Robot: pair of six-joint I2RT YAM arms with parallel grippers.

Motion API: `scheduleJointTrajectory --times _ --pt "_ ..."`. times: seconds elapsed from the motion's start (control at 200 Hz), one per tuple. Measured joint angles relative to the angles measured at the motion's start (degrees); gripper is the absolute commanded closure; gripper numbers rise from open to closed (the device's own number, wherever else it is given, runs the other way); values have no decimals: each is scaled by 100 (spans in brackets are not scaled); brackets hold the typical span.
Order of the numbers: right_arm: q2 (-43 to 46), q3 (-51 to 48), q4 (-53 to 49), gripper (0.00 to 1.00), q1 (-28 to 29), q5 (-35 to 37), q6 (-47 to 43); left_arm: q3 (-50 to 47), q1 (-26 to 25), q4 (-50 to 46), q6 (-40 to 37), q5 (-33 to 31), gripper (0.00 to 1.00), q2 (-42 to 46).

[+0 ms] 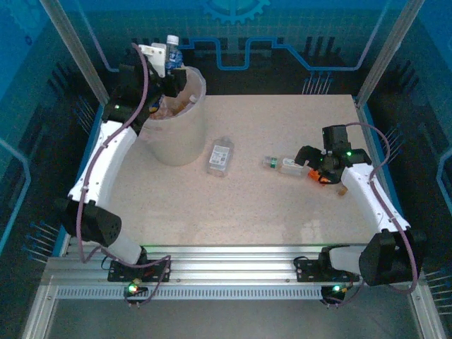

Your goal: Put the plastic bottles in the bin

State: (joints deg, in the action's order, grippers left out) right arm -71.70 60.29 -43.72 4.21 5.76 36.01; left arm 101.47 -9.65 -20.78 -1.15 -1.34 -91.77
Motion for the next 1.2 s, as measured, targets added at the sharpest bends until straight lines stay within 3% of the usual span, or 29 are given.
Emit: scheduleJointTrajectory --times 0.335,0.575,0.71,1.201 --pt "116 0 -26 0 4 2 2 131 61 -636 76 -68 38 -555" --pt "116 0 -33 0 37 2 4 160 61 -767 -28 -249 19 -612" --pt "116 0 -33 0 42 4 4 162 61 -916 -68 -398 13 -627" --pt "114 0 -35 0 79 20 4 140 61 -1108 -70 -1001 13 -564"
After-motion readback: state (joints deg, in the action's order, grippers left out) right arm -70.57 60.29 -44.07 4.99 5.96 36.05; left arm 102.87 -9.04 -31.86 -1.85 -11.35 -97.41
